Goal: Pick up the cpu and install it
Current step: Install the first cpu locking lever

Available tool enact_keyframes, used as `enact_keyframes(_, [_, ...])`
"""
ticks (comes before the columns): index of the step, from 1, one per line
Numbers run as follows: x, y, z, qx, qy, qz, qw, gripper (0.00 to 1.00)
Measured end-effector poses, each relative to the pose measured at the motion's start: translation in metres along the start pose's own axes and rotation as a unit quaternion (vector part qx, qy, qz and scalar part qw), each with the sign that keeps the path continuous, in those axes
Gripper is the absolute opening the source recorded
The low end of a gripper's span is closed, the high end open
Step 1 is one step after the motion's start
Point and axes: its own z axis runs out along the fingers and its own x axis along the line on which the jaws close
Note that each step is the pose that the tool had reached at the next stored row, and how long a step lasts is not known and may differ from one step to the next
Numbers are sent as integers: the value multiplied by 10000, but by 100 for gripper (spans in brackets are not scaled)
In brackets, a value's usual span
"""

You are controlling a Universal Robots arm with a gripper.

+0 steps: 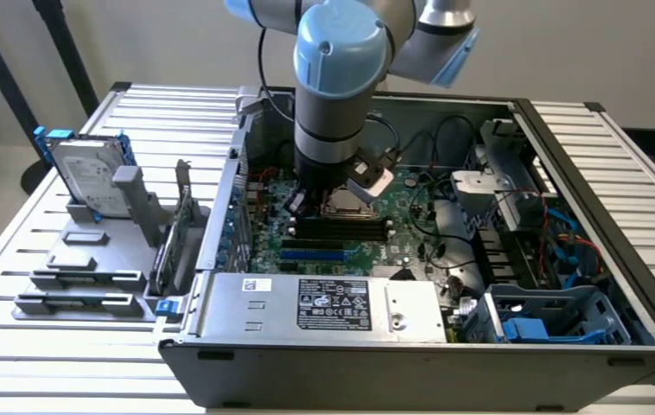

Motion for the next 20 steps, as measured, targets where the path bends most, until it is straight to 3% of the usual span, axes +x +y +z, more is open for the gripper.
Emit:
enact_keyframes(7, [7, -7, 9, -4, -4, 0, 10000, 11])
enact_keyframes(9, [8, -8, 9, -28, -32, 1, 10000, 11])
enact_keyframes(14, [8, -8, 9, -111, -135, 5, 9998, 11])
enact_keyframes(20, [19, -19, 12, -125, -153, 5, 9998, 11])
